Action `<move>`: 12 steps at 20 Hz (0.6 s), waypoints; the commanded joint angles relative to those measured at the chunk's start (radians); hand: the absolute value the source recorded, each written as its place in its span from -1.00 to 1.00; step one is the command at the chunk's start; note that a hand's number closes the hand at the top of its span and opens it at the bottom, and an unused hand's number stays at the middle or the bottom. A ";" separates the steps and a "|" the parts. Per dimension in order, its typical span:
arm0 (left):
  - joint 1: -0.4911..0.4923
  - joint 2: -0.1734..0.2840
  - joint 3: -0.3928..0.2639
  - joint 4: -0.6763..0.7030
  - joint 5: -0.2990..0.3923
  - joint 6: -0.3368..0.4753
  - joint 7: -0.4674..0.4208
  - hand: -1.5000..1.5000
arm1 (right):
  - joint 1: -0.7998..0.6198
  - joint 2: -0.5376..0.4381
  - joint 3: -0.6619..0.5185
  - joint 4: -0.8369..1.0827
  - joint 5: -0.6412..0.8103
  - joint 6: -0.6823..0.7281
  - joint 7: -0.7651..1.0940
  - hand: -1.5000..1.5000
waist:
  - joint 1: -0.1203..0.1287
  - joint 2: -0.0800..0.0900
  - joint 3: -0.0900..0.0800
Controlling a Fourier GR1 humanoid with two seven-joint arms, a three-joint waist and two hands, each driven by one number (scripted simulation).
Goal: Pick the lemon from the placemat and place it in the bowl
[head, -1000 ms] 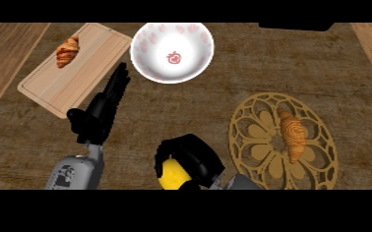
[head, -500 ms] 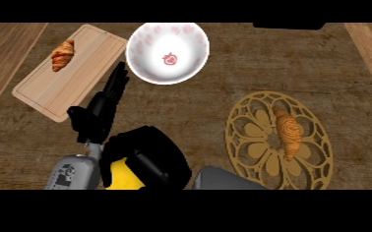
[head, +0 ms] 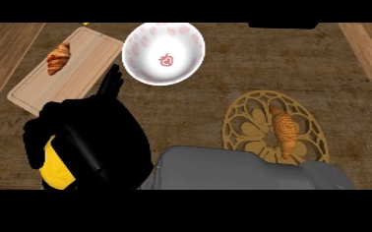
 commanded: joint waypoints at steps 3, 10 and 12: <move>0.019 -0.006 -0.004 0.029 -0.004 -0.010 -0.036 0.00 | -0.231 0.000 -0.035 0.118 -0.066 -0.085 0.124 1.00 | 0.001 0.003 0.000; -0.022 0.003 0.012 -0.016 -0.002 -0.005 0.014 0.00 | -0.333 0.000 -0.164 0.360 -0.189 -0.002 0.026 1.00 | 0.000 0.008 0.000; -0.013 0.009 0.025 -0.001 -0.002 -0.002 0.004 0.00 | -0.358 0.000 -0.197 0.406 -0.181 0.034 0.001 1.00 | -0.008 0.007 0.000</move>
